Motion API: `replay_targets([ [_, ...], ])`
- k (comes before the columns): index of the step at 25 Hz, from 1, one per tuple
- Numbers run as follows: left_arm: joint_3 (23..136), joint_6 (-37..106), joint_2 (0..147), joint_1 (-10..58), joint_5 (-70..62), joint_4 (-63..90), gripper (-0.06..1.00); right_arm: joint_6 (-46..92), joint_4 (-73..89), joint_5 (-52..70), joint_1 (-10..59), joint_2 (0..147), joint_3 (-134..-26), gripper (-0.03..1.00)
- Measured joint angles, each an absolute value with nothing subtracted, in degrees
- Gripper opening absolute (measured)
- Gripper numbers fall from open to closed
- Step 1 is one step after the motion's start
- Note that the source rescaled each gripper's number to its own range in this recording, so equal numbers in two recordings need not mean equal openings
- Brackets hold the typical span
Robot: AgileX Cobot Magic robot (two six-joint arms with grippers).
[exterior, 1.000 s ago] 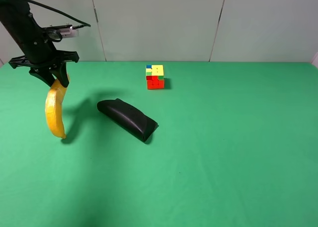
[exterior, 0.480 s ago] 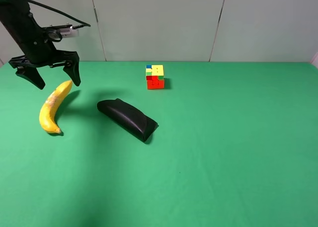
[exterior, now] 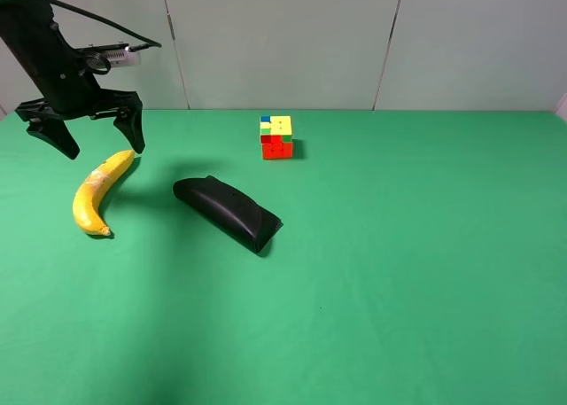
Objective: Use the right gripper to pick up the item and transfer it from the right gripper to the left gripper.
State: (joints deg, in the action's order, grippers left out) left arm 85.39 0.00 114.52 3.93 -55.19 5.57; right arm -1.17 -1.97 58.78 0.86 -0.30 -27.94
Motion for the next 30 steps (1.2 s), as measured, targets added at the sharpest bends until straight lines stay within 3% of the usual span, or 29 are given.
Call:
replay_targets([
  [16, 87.83, 0.00, 99.76, 3.93, -57.35, 0.50, 0.96, -1.17, -1.97, 58.78, 0.86, -0.30, -27.94, 1.00],
  [30, 57.15, 3.04, 65.53, 3.93, -40.96, -1.76, 0.96, -1.17, -1.97, 58.78, 0.86, -0.30, -27.94, 1.00],
])
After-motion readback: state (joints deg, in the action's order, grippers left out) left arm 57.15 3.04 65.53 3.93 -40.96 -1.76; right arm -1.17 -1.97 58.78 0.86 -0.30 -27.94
